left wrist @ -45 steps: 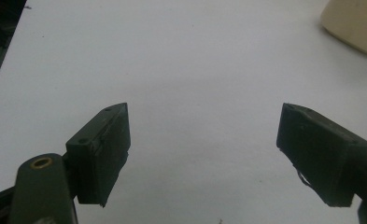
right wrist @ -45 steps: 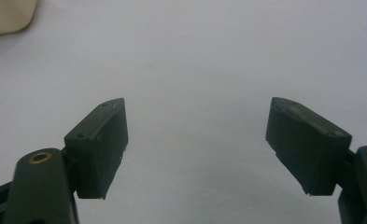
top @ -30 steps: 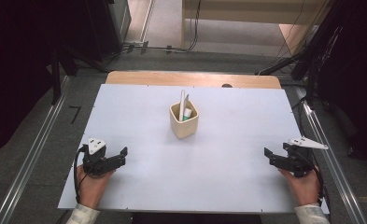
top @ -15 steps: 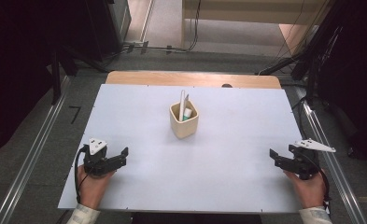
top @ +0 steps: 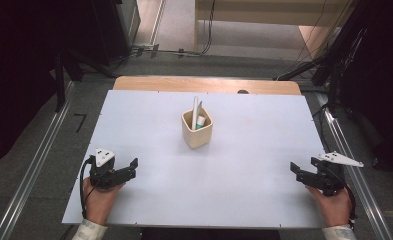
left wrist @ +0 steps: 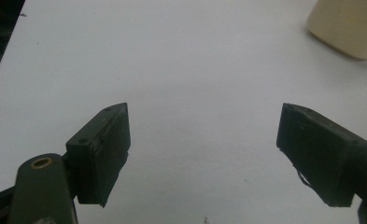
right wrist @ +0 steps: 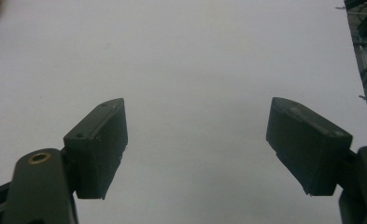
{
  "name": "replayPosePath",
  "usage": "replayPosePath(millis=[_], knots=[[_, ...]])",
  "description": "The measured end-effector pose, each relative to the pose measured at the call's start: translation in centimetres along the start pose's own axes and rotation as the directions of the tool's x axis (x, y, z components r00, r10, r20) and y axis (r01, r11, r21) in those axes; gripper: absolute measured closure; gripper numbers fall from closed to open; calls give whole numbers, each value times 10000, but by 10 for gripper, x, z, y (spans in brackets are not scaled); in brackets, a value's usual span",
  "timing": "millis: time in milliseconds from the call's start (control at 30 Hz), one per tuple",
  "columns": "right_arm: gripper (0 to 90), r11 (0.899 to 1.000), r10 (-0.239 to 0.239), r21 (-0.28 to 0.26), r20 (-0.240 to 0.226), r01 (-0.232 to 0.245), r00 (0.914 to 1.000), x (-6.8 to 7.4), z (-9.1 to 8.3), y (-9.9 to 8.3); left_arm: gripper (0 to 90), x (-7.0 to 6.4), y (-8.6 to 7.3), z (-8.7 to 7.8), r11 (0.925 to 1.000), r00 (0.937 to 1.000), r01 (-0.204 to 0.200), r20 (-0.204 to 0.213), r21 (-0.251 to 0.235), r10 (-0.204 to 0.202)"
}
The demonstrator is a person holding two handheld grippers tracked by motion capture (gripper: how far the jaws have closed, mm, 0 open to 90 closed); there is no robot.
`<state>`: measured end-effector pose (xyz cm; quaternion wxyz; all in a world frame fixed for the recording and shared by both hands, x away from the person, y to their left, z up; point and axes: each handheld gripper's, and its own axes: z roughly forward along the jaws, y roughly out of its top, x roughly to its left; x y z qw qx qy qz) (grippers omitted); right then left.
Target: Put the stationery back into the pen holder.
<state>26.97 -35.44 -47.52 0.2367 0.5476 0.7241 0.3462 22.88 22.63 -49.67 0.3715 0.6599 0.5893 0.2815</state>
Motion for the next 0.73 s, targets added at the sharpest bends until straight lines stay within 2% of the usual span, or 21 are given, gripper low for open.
replayPosePath(millis=[367, 600, 733], knots=[[190, 10000, 14, 20, -31, -14, 10000, -1, 0, -1, 181, -7, -1, -11, 9997, 9999, 14, 134, -225, -11], [183, 10000, 9, 14, -31, -9, 10000, 0, 0, -1, 181, -12, -5, -22, 9990, 9997, -214, 58, -386, 217], [177, 10000, 37, 15, 1, -37, 10000, -1, 1, -1, 181, -16, -8, -26, 9987, 9995, -282, 153, -417, 288]])
